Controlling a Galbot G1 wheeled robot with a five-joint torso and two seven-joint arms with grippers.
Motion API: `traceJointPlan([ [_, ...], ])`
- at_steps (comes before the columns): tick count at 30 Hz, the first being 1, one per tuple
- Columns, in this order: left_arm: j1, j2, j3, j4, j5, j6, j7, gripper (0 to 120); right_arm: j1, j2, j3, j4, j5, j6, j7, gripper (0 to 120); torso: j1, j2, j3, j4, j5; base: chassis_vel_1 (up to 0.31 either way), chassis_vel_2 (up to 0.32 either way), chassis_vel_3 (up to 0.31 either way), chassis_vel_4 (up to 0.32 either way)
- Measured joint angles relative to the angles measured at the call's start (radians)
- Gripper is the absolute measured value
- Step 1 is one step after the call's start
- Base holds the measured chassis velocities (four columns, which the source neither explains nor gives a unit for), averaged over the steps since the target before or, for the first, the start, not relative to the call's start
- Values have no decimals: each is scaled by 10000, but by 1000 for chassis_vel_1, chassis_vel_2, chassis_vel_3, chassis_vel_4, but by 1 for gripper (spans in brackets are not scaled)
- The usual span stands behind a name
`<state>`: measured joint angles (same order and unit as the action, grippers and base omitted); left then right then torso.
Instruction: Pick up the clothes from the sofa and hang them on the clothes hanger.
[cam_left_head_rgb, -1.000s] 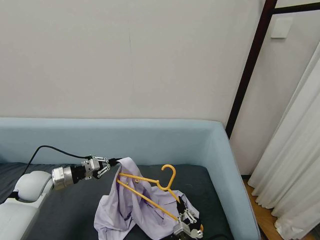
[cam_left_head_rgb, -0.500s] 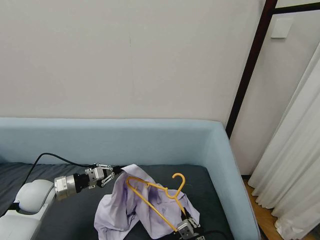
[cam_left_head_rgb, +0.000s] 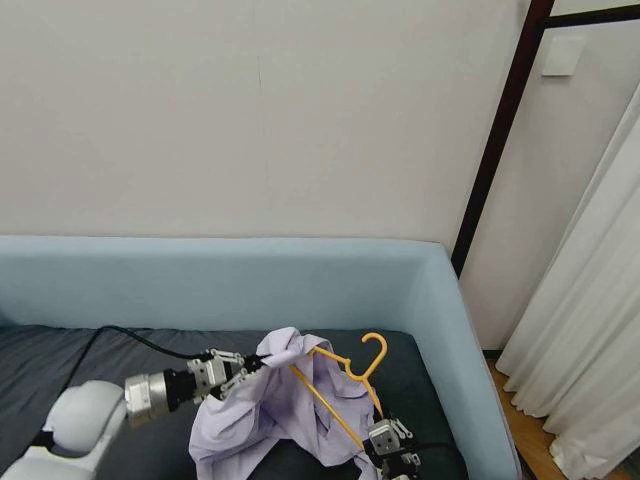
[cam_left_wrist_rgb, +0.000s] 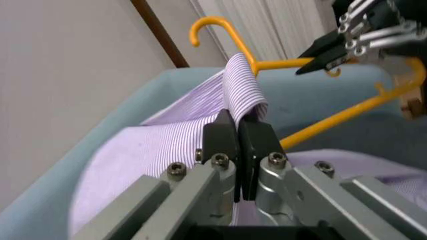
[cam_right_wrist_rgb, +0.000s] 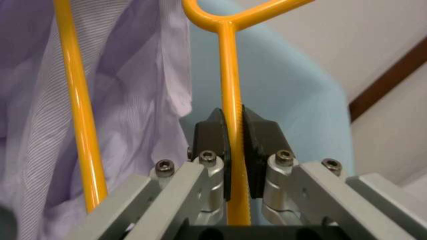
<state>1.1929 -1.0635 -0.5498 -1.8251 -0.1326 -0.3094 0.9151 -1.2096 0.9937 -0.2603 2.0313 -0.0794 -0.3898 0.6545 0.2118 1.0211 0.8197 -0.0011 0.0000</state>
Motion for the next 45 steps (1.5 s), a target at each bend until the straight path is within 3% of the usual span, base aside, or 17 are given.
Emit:
traceJointPlan([
  [4,237,-741,364,-43,-293,-91,-1694,0,276,148,129,-906,-2455,1225,-470,5,0,0,0,-1,-2,0,0,0,0],
  [5,237,-741,364,-43,-293,-91,-1694,0,276,148,129,-906,-2455,1225,-470,5,0,0,0,-1,-2,0,0,0,0],
  [9,148,-1114,439,-162,-661,-108,-3591,0,377,447,818,-2111,-5307,2930,-635,5,0,0,0,-2,-1,0,0,0,0],
  [12,128,-1099,349,-301,-639,-73,-4208,0,344,510,1057,-2300,-5759,3234,-645,5,0,0,0,-1,-2,0,0,0,0],
  [18,289,-863,164,-749,-252,235,-5176,0,17,450,1180,-2141,-5433,3108,-641,5,0,0,0,-1,-2,0,0,0,0],
  [27,948,-1149,841,-1144,215,43,-4914,0,100,620,803,-1813,-4647,2520,-645,5,0,1,0,-1,-3,0,0,0,0],
  [37,1635,-1697,1447,-943,579,-1160,-5305,0,819,827,725,-1606,-3057,1656,-585,5,-1,0,0,0,-2,0,0,0,0],
  [45,1571,-2090,1858,-558,239,-2044,-5308,0,1212,922,1318,-1614,-3294,2024,-621,5,0,1,0,-2,-1,0,0,0,0],
])
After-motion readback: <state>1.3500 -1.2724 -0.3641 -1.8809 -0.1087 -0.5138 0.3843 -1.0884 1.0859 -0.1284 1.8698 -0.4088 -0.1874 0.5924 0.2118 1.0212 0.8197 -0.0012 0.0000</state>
